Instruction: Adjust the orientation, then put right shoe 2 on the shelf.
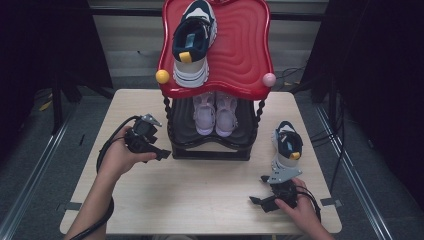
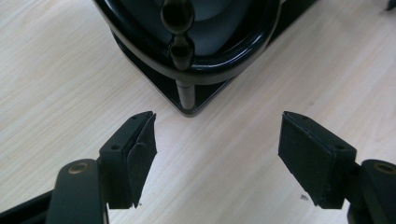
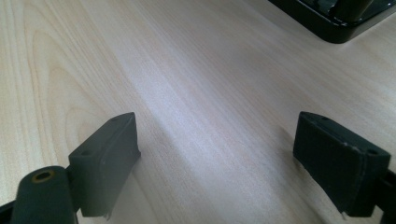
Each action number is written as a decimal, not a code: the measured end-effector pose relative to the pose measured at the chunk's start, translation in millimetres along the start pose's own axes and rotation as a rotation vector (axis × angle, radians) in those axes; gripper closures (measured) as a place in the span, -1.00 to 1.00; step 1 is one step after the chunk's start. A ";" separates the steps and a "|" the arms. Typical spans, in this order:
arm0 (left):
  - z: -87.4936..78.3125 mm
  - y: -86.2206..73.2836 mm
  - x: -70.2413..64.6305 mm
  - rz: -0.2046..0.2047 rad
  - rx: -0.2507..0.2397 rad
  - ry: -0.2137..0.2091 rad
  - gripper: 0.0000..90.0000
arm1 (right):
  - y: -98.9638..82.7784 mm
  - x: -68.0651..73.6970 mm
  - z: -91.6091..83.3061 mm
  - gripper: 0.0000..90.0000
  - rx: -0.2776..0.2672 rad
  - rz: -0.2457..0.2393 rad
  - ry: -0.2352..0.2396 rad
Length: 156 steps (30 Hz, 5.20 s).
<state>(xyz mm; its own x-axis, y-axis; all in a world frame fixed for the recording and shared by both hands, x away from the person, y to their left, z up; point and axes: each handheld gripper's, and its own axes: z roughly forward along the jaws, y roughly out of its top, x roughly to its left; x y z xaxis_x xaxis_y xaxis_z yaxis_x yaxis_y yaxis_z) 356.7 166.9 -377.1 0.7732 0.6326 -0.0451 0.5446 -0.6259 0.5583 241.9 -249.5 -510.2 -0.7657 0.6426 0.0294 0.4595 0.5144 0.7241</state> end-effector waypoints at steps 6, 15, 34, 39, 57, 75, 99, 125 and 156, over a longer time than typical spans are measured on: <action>17.5 -11.7 -0.5 -0.009 -0.013 -0.011 -0.40 | 0.1 0.1 -0.1 -0.70 0.002 0.001 0.000; 39.8 -26.6 -0.1 -0.037 -0.041 -0.023 -0.42 | 0.0 0.0 0.0 -0.70 0.001 0.000 0.000; 78.2 -51.7 1.2 -0.092 -0.078 -0.016 -0.44 | 0.1 0.1 -0.1 -0.70 0.002 0.001 0.000; 85.6 -57.7 -0.1 -0.116 -0.122 0.001 -0.46 | 0.1 0.1 -0.1 -0.70 0.002 0.001 0.000; 103.6 -75.4 -1.5 -0.085 -0.179 0.072 -0.61 | 0.1 0.0 0.2 -0.71 0.000 -0.002 -0.003; 108.4 -77.8 -4.7 -0.081 -0.214 0.110 -0.72 | 0.2 0.4 0.2 -0.72 0.000 0.003 -0.006; 108.5 -78.0 -5.0 -0.087 -0.216 0.106 -0.73 | 28.6 -24.7 -39.4 -0.46 0.162 0.018 0.061; 108.6 -78.3 -5.6 -0.092 -0.217 0.105 -0.73 | 95.8 -48.0 -63.7 -0.44 0.362 -0.109 0.074; 108.6 -78.3 -5.5 -0.092 -0.217 0.104 -0.73 | 102.6 -85.8 -72.0 -0.36 0.507 -0.127 -0.057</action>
<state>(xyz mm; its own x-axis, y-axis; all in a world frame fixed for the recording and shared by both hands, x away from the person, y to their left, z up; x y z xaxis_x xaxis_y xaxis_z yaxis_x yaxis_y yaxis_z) 345.1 162.9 -510.5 0.6802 0.7327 -0.0245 0.5198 -0.4585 0.7209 322.4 -292.8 -388.9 -0.8101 0.5801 -0.0847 0.5358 0.7913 0.2946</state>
